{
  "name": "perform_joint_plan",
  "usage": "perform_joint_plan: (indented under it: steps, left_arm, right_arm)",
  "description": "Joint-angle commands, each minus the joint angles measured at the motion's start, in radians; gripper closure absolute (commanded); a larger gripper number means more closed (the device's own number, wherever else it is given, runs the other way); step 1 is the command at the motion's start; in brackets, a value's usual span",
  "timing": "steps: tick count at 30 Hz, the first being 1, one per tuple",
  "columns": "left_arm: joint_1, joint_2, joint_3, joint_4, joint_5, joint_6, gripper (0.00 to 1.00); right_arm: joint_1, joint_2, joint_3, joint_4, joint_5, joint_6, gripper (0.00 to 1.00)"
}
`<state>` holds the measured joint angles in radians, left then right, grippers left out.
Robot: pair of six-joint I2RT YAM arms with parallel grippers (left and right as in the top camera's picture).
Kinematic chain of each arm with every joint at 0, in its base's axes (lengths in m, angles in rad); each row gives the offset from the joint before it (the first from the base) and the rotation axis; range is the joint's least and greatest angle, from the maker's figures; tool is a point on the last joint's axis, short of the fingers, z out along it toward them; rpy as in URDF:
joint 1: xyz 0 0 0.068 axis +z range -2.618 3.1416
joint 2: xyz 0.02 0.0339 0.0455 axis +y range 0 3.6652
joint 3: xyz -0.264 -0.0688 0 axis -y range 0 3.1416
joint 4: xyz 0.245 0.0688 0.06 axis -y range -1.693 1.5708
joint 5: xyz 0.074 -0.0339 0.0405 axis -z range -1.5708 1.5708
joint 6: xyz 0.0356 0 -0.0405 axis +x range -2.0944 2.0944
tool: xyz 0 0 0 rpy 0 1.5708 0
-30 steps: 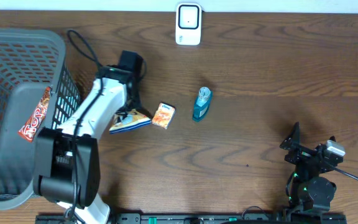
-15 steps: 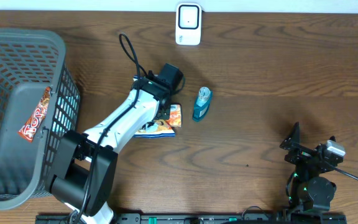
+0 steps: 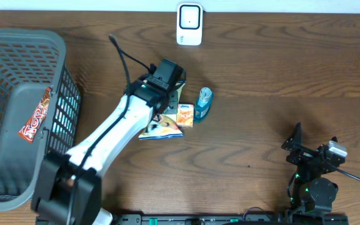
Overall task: Scan the item barcode
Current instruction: 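Carry the white snack bag out and lay it beside the orange packet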
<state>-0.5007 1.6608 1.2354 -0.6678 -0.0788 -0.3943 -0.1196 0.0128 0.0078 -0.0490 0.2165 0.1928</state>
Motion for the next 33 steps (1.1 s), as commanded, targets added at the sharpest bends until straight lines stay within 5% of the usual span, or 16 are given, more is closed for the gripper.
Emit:
perform_joint_plan:
  steps: [1, 11, 20, 27, 33]
  left_arm:
    - [0.000, -0.068, 0.000, -0.005, -0.100, -0.019, 0.08]
    - [0.132, -0.422, 0.064, -0.007, -0.179, -0.018, 0.02]
    - [0.594, -0.618, 0.131, -0.074, -0.190, -0.055, 0.02]
    - [0.946, -0.517, 0.130, -0.234, -0.065, -0.322, 0.02]
    - [1.033, -0.355, 0.130, -0.244, -0.014, -0.597, 0.02]
  right_arm:
    - [-0.005, -0.003, -0.002, -0.004, 0.002, -0.011, 0.01]
    - [-0.005, -0.003, -0.003, -0.004, 0.002, -0.011, 0.01]
    - [-0.005, -0.003, -0.003, -0.004, 0.002, -0.011, 0.01]
    - [-0.005, -0.003, -0.003, -0.004, 0.002, -0.011, 0.01]
    - [-0.005, -0.003, -0.003, -0.004, 0.002, -0.011, 0.01]
